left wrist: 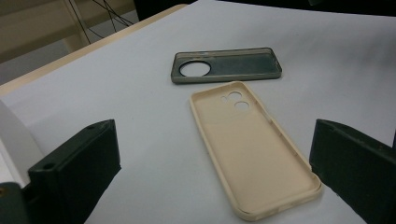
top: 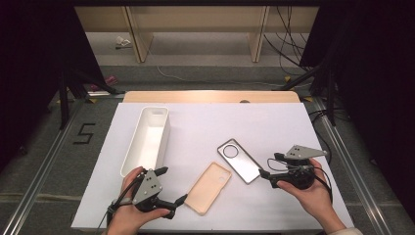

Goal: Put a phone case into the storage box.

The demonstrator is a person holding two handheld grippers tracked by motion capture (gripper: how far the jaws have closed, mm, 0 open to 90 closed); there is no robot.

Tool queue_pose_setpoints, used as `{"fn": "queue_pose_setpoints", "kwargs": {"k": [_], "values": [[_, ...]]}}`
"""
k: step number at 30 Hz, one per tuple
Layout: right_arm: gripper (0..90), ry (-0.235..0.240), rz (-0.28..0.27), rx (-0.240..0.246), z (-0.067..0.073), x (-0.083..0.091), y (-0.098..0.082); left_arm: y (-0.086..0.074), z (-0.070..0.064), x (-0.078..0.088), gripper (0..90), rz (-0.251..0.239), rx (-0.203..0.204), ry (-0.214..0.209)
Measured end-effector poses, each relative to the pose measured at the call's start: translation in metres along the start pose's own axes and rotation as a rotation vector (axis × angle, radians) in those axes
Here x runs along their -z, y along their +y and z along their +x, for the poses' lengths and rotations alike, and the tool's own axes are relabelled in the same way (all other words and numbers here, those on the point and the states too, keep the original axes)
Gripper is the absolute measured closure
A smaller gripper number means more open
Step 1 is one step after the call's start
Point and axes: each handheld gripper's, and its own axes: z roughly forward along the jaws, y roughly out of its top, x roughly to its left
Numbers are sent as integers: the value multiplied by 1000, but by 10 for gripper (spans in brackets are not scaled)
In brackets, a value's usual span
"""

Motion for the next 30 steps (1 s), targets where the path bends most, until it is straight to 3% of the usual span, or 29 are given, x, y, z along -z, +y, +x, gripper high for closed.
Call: {"fn": "queue_pose_setpoints", "kwargs": {"k": [8, 14, 15, 17, 19, 20, 22, 24, 30], "values": [[180, 0, -5, 2, 0, -2, 2, 0, 4, -1, 16, 2, -12, 12], [255, 9, -3, 10, 0, -4, 3, 0, 6, -2, 21, 3, -20, 17], [320, 17, 0, 17, 0, -6, 5, 0, 7, -2, 24, 2, -16, 20], [363, 21, 3, 16, 0, -7, 6, 0, 8, -3, 25, 2, -14, 23], [484, 27, 18, 37, 1, -13, 11, 0, 9, -3, 27, 4, -14, 23], [484, 27, 18, 37, 1, -13, 11, 0, 10, -3, 27, 5, -14, 24], [605, 34, 45, 55, 1, -20, 17, -1, 10, -4, 30, 7, -15, 24], [625, 35, 52, 55, 1, -22, 19, -1, 10, -4, 31, 7, -16, 23], [801, 32, 122, 71, -4, -45, 32, -1, 12, -4, 35, 7, -20, 25]]}}
